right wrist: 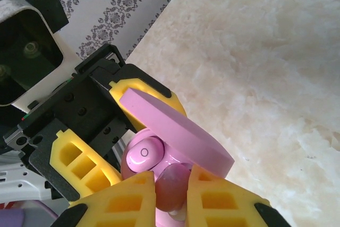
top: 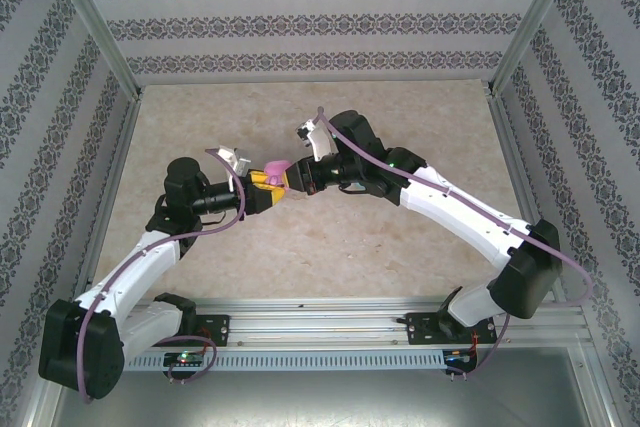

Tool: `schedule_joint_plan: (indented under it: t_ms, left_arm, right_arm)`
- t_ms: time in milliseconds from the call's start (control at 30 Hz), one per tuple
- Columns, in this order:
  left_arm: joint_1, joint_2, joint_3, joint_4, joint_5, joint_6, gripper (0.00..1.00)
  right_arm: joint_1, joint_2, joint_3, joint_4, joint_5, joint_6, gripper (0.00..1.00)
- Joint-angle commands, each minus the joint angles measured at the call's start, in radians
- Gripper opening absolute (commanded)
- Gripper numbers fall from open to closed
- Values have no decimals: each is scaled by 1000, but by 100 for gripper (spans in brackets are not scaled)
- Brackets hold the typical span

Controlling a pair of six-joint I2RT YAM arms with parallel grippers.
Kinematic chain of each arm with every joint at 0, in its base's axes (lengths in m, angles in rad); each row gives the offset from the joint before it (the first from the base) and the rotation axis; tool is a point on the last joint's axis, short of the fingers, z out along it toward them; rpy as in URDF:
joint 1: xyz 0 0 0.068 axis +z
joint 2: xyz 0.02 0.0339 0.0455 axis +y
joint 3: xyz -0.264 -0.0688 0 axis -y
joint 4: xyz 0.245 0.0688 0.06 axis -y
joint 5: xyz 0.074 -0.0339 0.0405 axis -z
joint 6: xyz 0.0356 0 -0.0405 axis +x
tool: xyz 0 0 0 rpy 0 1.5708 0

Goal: Insert the wireless bluetooth earbuds into the charging case

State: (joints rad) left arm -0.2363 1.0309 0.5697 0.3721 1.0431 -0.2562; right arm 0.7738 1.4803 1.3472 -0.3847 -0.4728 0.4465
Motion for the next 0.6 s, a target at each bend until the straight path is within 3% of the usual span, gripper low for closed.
schedule_joint_plan:
  t_ms: [0, 567]
  left_arm:
    - [-11, 2, 45, 83, 36, -23, 25]
    - [-11, 26, 46, 112, 35, -37, 25]
  right_arm:
    - [-11, 7, 11, -26, -39, -35, 14]
    - [10, 43, 29, -86, -22, -78, 16]
